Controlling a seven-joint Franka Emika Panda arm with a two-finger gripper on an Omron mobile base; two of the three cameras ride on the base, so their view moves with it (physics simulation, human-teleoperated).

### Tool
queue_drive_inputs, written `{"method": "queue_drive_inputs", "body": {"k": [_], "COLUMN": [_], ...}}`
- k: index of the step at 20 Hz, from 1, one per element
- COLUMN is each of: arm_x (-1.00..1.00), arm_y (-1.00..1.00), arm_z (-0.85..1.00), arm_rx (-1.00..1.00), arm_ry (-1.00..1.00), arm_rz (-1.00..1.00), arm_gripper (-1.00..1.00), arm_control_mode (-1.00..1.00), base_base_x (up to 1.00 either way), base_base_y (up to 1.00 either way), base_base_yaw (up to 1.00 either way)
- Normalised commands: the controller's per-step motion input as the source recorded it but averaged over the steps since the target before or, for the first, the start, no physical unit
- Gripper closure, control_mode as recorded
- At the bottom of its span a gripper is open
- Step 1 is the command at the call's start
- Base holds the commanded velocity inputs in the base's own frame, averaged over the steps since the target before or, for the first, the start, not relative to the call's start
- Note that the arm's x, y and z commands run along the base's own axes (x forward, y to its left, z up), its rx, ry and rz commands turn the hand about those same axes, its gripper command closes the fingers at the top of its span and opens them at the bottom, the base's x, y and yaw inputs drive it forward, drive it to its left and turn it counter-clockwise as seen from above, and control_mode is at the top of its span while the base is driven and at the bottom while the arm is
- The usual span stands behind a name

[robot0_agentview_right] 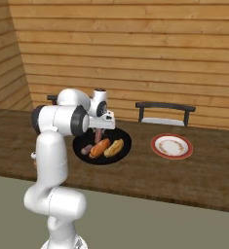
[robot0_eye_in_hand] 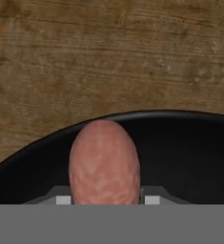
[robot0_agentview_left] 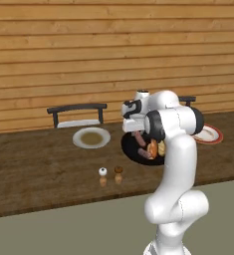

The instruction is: Place one bun and one sausage from the bowl on each plate.

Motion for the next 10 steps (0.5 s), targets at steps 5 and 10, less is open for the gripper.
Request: {"method": "queue_drive_inputs", "body": {"k": [5, 10], "arm_x": [-0.01, 0.3], "arm_y": [0.26, 0.97], "arm_z": [0.52, 0.56], "arm_rx": [-0.13, -0.27], "arm_ry": [0.02, -0.04], "arm_rz": [-0.01, 0.03], "arm_gripper": [1.0, 1.0], "arm_control_mode": [-1.0, -1.0], "base_base_x": [0.0, 0.0], "base_base_y": [0.0, 0.0], "base_base_yaw": [0.0, 0.0]}}
